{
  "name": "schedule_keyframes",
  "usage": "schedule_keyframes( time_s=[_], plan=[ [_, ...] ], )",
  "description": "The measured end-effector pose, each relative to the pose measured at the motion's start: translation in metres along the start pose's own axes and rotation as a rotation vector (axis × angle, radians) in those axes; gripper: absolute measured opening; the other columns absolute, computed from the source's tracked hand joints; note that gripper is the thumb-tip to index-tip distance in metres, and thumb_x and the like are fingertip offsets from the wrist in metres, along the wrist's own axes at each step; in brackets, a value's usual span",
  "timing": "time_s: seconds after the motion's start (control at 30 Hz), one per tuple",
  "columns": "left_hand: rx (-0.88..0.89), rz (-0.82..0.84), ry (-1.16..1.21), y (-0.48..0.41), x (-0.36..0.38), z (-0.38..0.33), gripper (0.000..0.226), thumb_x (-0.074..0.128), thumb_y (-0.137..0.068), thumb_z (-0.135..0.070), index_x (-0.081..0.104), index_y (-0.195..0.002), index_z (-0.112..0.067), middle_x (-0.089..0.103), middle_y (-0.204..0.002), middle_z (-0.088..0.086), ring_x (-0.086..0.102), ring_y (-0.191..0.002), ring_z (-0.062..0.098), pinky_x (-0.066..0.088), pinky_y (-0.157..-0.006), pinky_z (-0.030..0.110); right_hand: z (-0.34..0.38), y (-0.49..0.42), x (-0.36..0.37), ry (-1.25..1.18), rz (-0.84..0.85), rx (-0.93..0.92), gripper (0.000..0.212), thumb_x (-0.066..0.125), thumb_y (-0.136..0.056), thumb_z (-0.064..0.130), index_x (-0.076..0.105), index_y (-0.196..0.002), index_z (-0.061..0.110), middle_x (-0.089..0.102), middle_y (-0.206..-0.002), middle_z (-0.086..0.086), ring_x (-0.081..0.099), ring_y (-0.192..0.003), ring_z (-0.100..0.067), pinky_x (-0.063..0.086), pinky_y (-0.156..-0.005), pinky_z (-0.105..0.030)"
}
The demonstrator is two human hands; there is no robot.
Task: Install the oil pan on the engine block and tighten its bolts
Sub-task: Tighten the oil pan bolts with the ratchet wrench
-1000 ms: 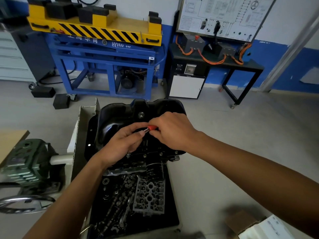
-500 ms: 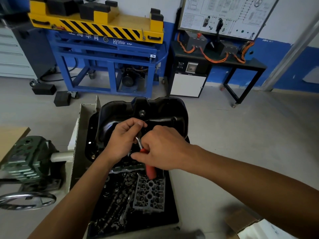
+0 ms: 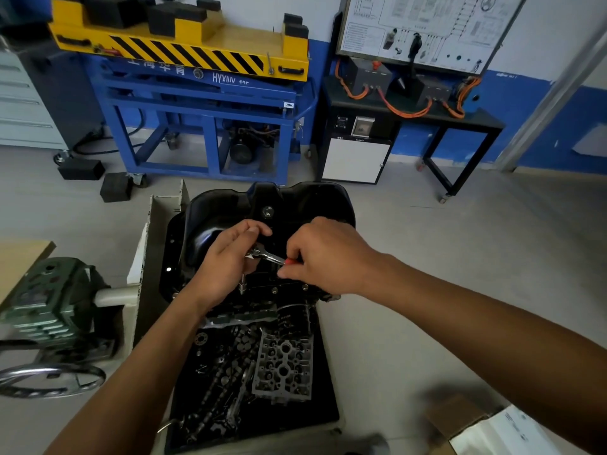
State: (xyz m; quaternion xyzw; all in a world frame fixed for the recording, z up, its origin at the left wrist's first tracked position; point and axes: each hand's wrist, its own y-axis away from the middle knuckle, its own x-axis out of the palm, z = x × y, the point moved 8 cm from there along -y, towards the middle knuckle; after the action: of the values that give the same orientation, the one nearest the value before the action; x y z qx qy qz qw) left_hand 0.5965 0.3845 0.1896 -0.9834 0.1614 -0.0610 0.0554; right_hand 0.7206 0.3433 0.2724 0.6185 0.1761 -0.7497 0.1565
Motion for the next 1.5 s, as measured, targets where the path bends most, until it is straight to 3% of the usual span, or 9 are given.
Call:
schedule_keyframes(
  time_s=[0.13,0.27,0.37,0.57,0.77,1.23,1.33,1.43,1.5],
  plan=[
    [-0.034,0.111,0.044,0.003,0.008,0.003,0.028,0.044,-0.101,-0.032,0.071,-0.103,-0.024,0.059,-0.065,-0.014,0.055,-0.056,-0.001,0.044,-0.054,0.011,-0.013,-0.007,-0.002,0.059,-0.028,0.023,0.020,0.070,-0.088,0.047,0.075,-0.087,0.028,0.065,-0.072,0.009,0.061,-0.072,-0.014,0.051,-0.063,-0.032],
    [-0.056,0.181,0.059,0.003,0.012,0.005,0.031,0.047,-0.097,-0.033,0.072,-0.111,-0.021,0.039,-0.053,-0.006,0.030,-0.045,0.010,0.024,-0.048,0.025,-0.013,-0.013,-0.003,0.066,-0.068,0.007,0.017,0.069,-0.089,0.045,0.074,-0.093,0.029,0.067,-0.075,0.009,0.062,-0.075,-0.015,0.047,-0.061,-0.031],
    [-0.052,0.196,0.112,0.004,0.011,0.003,0.032,0.045,-0.096,-0.026,0.073,-0.112,-0.020,0.034,-0.050,-0.005,0.025,-0.044,0.011,0.024,-0.046,0.024,-0.012,-0.015,-0.004,0.032,-0.102,0.006,0.016,0.068,-0.090,0.044,0.074,-0.094,0.030,0.065,-0.073,0.010,0.061,-0.072,-0.014,0.050,-0.062,-0.033],
    [0.007,-0.024,0.054,0.006,0.000,-0.003,0.018,0.054,-0.100,-0.024,0.069,-0.104,-0.015,0.038,-0.054,-0.005,0.028,-0.047,0.009,0.024,-0.047,0.022,-0.008,-0.014,0.000,0.040,-0.127,0.028,0.025,0.065,-0.090,0.047,0.069,-0.081,0.024,0.061,-0.066,0.007,0.059,-0.064,-0.016,0.047,-0.057,-0.031],
    [0.048,-0.172,-0.004,0.005,-0.004,-0.007,0.029,0.044,-0.106,-0.018,0.067,-0.088,-0.017,0.041,-0.058,-0.009,0.031,-0.049,0.005,0.027,-0.045,0.018,0.003,-0.009,0.003,0.025,-0.101,0.023,0.044,0.068,-0.085,0.049,0.050,-0.055,0.023,0.050,-0.051,0.006,0.051,-0.050,-0.013,0.044,-0.051,-0.029],
    [0.144,-0.175,-0.168,0.006,0.003,-0.014,0.029,0.041,-0.105,-0.012,0.066,-0.091,-0.017,0.051,-0.057,-0.011,0.043,-0.054,0.002,0.038,-0.053,0.016,0.015,0.000,0.019,-0.040,-0.064,0.033,0.053,0.057,-0.091,0.052,0.039,-0.051,0.022,0.043,-0.048,0.005,0.042,-0.045,-0.010,0.029,-0.046,-0.026],
    [0.147,-0.203,-0.177,0.005,0.001,-0.014,0.030,0.041,-0.104,-0.009,0.067,-0.092,-0.018,0.050,-0.058,-0.012,0.042,-0.056,0.004,0.038,-0.055,0.016,0.013,-0.003,0.024,-0.061,-0.016,0.017,0.056,0.053,-0.095,0.052,0.043,-0.050,0.021,0.045,-0.045,0.006,0.047,-0.044,-0.010,0.037,-0.047,-0.028],
    [0.053,-0.239,-0.134,0.001,0.003,-0.010,0.032,0.041,-0.105,-0.010,0.068,-0.090,-0.018,0.051,-0.063,-0.010,0.043,-0.063,0.010,0.039,-0.061,0.023,0.009,-0.005,0.018,0.093,-0.034,-0.023,0.054,0.050,-0.097,0.055,0.040,-0.055,0.023,0.045,-0.054,0.009,0.050,-0.054,-0.015,0.034,-0.053,-0.030],
    [-0.022,-0.208,-0.030,0.000,0.007,-0.006,0.031,0.041,-0.106,-0.011,0.068,-0.090,-0.017,0.054,-0.064,-0.008,0.048,-0.062,0.007,0.042,-0.058,0.021,0.007,-0.008,0.013,0.214,-0.060,-0.065,0.045,0.049,-0.098,0.056,0.051,-0.067,0.023,0.053,-0.069,0.006,0.057,-0.067,-0.020,0.030,-0.056,-0.030]
  ],
)
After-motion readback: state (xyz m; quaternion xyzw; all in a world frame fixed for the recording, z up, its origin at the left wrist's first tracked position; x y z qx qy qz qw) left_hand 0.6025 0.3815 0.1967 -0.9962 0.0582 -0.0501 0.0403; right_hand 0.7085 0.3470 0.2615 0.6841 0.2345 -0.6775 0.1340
